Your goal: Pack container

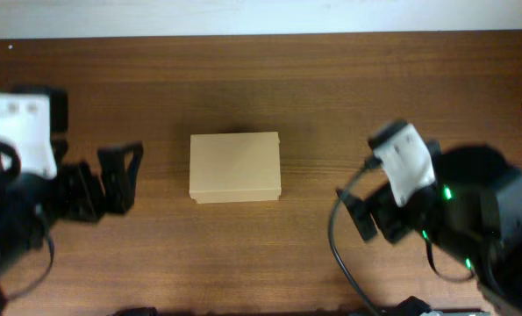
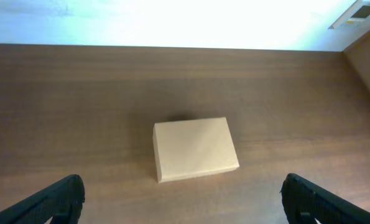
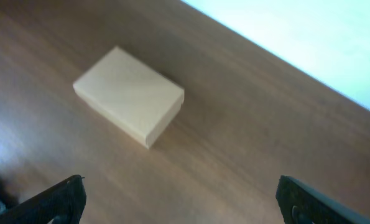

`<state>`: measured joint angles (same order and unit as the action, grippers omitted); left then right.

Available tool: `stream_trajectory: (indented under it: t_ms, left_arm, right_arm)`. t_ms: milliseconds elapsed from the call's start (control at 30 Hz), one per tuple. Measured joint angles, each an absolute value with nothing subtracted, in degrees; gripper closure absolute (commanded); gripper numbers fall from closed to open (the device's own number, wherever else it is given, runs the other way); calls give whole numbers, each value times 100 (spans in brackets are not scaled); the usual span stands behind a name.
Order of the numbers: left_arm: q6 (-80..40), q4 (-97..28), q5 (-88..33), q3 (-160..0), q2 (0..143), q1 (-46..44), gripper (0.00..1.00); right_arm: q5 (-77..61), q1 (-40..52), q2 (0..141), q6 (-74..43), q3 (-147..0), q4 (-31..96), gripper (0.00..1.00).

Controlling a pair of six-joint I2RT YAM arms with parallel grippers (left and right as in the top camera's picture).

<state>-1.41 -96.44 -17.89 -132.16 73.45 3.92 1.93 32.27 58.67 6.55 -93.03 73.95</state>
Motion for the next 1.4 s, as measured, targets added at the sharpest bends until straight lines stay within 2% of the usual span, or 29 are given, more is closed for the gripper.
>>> stream_trajectory:
  t_ms: [200, 467, 733, 867, 1400]
  left_arm:
    - [-123, -9478, -1566, -11773, 6018, 392, 0]
    - [-126, -8300, -1577, -8646, 3085, 392, 0]
    - [-126, -7874, -1900, -6838, 1238, 392, 1]
    - [-126, -7773, -1992, -6582, 851, 392, 1]
    - [-126, -7697, -2040, -6534, 829, 392, 0]
  right_arm:
    - [193, 3227, 4425, 569, -7850, 6943, 1]
    - [193, 3223, 2193, 43, -6178, 6287, 1]
    - [191, 3223, 1251, -314, -5404, 6165, 1]
    - [193, 3223, 1133, -403, -5339, 6112, 1]
    - [191, 3223, 1129, -451, -5334, 6101, 1]
